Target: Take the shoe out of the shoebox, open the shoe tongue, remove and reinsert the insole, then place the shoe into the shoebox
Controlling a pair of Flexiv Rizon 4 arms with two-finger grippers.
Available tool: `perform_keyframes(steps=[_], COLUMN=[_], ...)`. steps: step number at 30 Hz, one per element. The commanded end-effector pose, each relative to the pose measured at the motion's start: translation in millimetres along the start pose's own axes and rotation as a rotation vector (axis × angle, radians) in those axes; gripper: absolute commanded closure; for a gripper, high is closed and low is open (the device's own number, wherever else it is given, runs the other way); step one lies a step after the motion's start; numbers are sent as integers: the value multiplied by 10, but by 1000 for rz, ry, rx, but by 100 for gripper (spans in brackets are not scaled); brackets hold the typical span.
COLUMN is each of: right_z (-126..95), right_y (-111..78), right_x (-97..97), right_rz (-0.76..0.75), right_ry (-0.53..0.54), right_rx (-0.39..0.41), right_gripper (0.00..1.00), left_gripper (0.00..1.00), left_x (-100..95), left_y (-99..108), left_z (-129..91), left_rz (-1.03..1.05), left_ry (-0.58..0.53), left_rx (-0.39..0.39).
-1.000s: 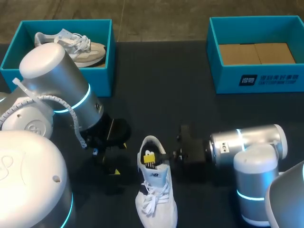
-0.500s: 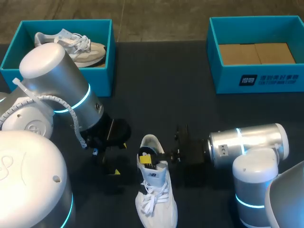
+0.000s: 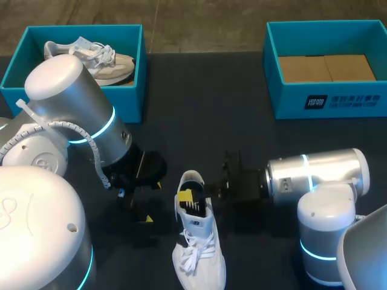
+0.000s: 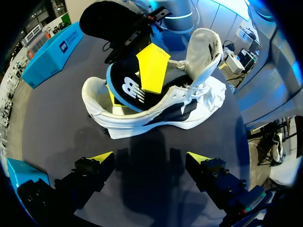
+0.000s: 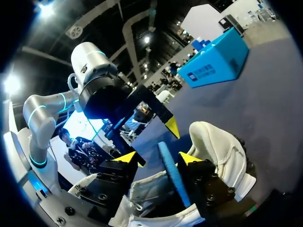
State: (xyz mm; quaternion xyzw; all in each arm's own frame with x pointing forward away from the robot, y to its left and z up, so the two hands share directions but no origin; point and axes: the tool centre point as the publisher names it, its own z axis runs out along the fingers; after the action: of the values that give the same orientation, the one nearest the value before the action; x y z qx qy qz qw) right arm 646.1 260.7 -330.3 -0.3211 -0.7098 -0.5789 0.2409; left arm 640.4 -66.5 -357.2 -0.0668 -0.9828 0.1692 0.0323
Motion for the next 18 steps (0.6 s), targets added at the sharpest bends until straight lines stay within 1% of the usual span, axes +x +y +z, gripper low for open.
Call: perform_keyframes(steps=[1, 4, 6, 9, 11, 18], right_z=[-20, -55, -82, -96, -92, -109], right_y=[19, 51, 73, 100, 107, 106], right_x=[6, 22, 36, 84, 106, 151], right_rz=[-20, -36, -38, -49, -55, -66], right_ry=[-8, -29, -38, -46, -49, -67], right_rx=[-17, -28, -30, -27, -23, -27], right_gripper=[34, 29, 29, 25, 27, 24], left_gripper=[0, 0, 0, 0, 0, 0], left_x=[10, 10, 10, 10, 10, 10], left_y=[12, 12, 12, 12, 12, 12], left_z=[1, 1, 1, 1, 1, 1], left_rz=[1, 1, 1, 1, 1, 1], left_ry=[-2, -2, -2, -2, -2, -2], left_rx=[3, 3, 3, 3, 3, 3])
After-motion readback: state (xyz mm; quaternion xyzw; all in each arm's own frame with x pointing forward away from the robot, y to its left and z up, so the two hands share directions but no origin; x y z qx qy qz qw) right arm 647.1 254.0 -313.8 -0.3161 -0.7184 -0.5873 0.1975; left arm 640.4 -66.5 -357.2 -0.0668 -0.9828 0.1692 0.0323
